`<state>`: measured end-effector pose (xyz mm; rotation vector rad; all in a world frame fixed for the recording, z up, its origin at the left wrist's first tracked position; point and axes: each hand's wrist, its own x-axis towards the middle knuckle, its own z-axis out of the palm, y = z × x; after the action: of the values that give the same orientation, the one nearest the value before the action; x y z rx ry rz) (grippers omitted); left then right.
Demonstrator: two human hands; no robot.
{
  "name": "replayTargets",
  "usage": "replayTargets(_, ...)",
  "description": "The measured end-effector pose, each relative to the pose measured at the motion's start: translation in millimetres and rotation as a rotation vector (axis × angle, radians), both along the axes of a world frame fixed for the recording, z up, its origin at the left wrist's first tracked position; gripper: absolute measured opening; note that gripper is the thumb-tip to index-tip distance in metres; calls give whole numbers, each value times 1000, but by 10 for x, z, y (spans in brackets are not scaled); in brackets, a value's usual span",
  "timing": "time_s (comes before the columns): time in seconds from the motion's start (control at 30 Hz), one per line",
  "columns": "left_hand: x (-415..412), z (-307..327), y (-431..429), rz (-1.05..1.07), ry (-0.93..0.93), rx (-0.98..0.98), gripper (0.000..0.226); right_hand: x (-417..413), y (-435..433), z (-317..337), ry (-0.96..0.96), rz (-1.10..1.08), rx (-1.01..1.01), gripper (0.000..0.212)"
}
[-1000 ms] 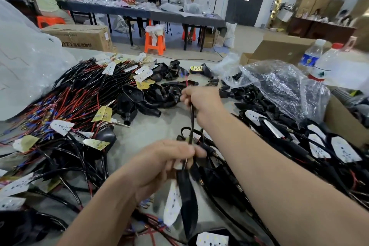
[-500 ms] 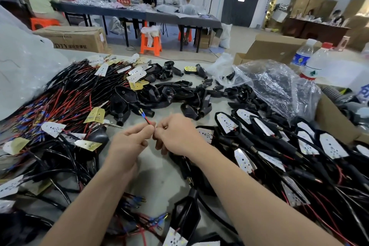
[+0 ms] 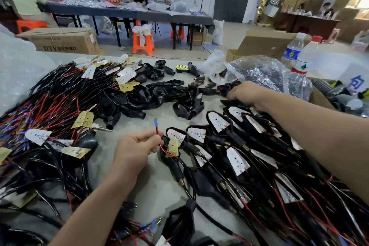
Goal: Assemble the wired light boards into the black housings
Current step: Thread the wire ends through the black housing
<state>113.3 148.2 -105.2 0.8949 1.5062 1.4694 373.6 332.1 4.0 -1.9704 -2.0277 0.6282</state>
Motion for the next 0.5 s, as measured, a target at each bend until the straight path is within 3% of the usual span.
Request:
replayTargets(0.2, 2, 7, 3, -5, 45, 7, 25, 323, 184, -194, -427, 113, -141, 35)
replayTargets(0.33, -6, 11, 19, -11, 44, -5, 24, 308, 196, -230, -436, 167, -195, 34)
replayTargets(0.5, -23, -7, 28, -13, 45, -8, 28, 333, 191, -279, -424, 173, -25, 44)
